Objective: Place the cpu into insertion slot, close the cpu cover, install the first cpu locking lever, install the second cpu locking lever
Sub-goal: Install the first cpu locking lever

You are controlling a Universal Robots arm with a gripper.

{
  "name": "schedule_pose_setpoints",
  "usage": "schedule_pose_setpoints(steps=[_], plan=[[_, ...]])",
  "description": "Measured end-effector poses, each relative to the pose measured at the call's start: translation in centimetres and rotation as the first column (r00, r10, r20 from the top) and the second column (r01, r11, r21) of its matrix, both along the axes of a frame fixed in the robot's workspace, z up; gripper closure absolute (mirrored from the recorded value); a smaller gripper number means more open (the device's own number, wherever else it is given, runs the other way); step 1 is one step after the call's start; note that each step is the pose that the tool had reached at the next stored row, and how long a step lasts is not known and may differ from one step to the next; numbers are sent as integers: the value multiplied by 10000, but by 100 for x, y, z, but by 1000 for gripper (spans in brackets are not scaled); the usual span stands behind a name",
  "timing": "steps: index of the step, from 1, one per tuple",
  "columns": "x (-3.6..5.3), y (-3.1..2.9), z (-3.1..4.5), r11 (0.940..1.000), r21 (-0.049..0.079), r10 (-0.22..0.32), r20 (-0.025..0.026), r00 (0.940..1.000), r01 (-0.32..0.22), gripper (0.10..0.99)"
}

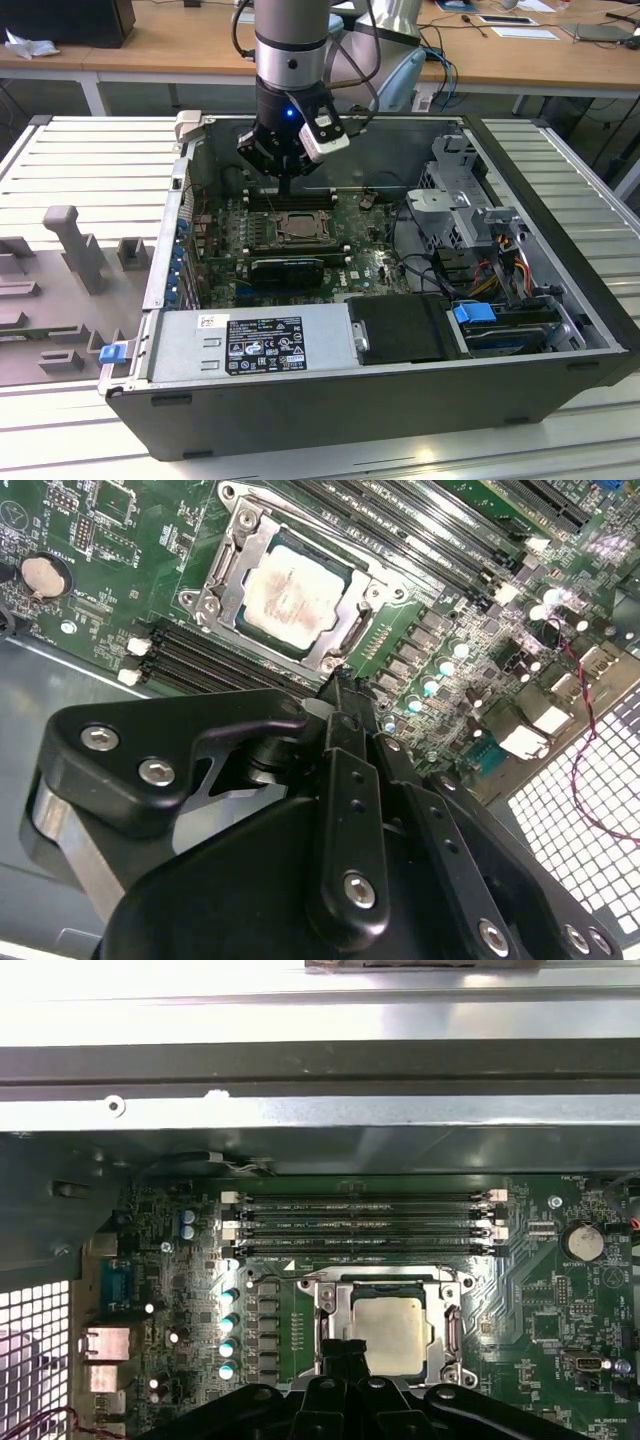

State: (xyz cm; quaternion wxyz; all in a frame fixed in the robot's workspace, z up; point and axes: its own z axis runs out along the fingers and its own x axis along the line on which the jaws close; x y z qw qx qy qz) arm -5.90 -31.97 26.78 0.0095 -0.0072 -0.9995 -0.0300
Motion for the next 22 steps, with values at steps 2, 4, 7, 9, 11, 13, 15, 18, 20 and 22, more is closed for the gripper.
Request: schedule_pose_setpoints(steps=[2, 4, 7, 9, 11, 13, 15, 18, 20, 22], plan=[[-27, 3, -6, 10000, 1, -98, 0, 10000, 98, 980], [-50, 4, -12, 9997, -1, -245, 0, 9997, 245, 980], [-207, 5, -19, 9997, 57, -257, 6, 9997, 257, 980], [-332, 5, -19, 9996, 71, -257, 36, 9997, 257, 980], [-354, 5, -20, 9996, 72, -256, 42, 9997, 256, 980], [-386, 5, -20, 9996, 72, -257, 42, 9997, 256, 980], [-416, 5, -19, 9996, 71, -257, 41, 9997, 256, 980], [-461, 5, -19, 9996, 70, -256, 40, 9997, 256, 980], [-496, 6, -20, 9996, 72, -256, 41, 9997, 256, 980], [-526, 7, -20, 9996, 71, -257, 42, 9997, 257, 980]])
